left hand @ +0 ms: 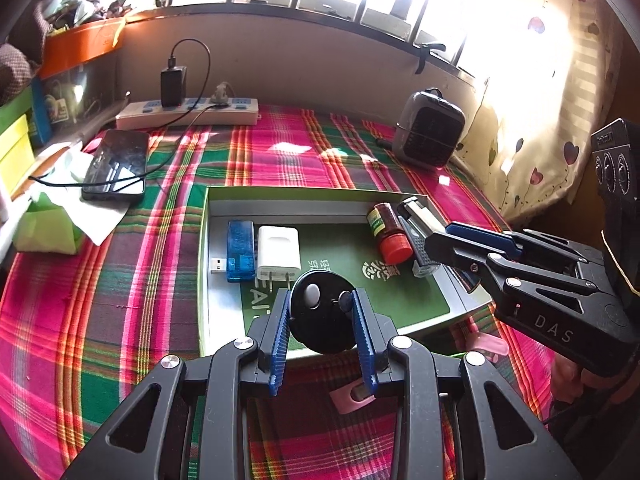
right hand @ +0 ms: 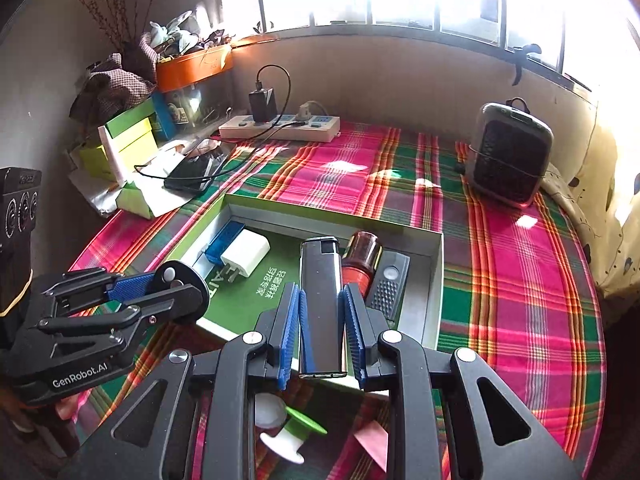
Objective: Organize rigid objects
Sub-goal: 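Carry the key fob and the lighter over the green box with both tools, then lower the key fob into the box with the left tool while the right tool lowers the lighter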
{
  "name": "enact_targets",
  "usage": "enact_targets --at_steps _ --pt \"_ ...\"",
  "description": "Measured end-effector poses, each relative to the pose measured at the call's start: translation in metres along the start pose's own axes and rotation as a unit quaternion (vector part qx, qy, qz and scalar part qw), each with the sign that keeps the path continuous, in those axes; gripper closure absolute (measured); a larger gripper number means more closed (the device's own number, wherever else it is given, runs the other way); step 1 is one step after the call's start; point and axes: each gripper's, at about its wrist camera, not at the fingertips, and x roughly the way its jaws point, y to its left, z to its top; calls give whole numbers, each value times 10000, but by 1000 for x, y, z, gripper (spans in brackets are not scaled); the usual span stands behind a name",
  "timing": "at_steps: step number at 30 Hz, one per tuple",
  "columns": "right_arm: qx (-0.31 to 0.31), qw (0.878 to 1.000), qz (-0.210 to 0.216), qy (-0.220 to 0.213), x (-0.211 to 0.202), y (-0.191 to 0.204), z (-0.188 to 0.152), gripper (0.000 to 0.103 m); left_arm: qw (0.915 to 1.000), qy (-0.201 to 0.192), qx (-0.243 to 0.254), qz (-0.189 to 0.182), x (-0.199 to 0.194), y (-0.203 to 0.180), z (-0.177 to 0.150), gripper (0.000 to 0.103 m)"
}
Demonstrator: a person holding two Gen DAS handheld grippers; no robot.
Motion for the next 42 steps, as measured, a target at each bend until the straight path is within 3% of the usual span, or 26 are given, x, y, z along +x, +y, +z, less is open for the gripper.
enact_targets --at_steps 17,42 --pt "2 9986 51 527 71 -5 18 78 9996 231 -29 130 31 9 7 74" --pt "-440 9964 -73 721 102 6 23 78 9977 297 247 561 46 5 3 74"
